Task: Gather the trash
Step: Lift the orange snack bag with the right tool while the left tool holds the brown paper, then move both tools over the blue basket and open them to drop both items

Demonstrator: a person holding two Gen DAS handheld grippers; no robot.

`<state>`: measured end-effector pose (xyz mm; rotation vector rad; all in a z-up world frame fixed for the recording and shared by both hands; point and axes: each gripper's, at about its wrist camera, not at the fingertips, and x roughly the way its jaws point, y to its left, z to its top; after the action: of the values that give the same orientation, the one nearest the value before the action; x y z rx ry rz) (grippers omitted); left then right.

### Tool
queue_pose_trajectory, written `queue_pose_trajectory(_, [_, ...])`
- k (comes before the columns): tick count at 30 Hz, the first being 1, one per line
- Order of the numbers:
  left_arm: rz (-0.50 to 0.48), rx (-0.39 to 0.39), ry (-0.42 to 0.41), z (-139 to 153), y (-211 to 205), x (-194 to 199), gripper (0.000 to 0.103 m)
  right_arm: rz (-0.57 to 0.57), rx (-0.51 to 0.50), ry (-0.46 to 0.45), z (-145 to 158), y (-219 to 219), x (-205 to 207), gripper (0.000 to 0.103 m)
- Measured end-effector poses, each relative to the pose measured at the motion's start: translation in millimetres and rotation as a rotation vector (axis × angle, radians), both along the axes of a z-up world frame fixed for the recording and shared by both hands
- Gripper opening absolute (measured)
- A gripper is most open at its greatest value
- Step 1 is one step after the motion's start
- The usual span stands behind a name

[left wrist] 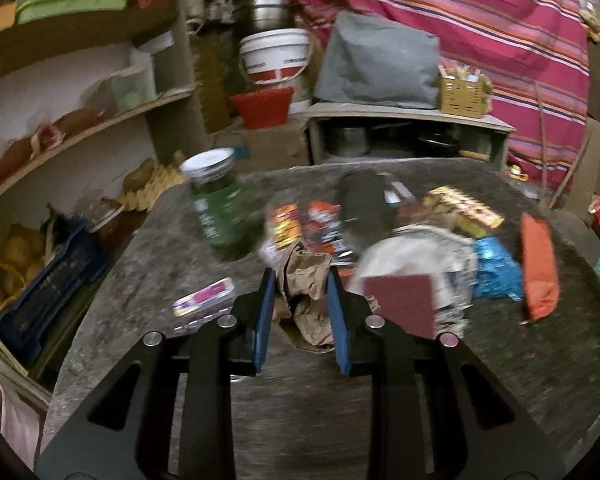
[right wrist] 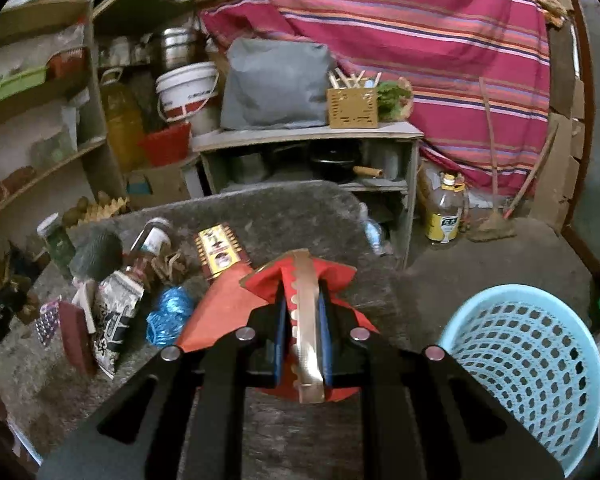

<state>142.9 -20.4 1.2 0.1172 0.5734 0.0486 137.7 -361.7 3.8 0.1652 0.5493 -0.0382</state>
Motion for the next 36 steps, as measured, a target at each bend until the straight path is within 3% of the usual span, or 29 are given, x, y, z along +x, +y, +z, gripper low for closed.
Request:
queue_pose_trajectory(10, [-0.203, -0.061, -0.049, 13, -135, 1, 0.024, -0.138, -0.011, -0.024, 6, -88, -40, 0.015])
queue_pose_trajectory(21, [-0.409, -0.092, -0.009, -9, -284, 2, 0.024, -0.284, 0.036, 0.033, -19, -179, -63, 0.014])
queue_pose_trajectory(28, [-0.524, -0.093, 0.019, -13, -352, -7, 0.024, -0.339, 0.023, 0.066, -28, -202, -66, 0.014])
queue_pose_trajectory(36, [-0.622, -0.074, 0.065, -18, -402, -16, 0.026, -0.401, 0.075, 0.059, -32, -228, -82, 0.014])
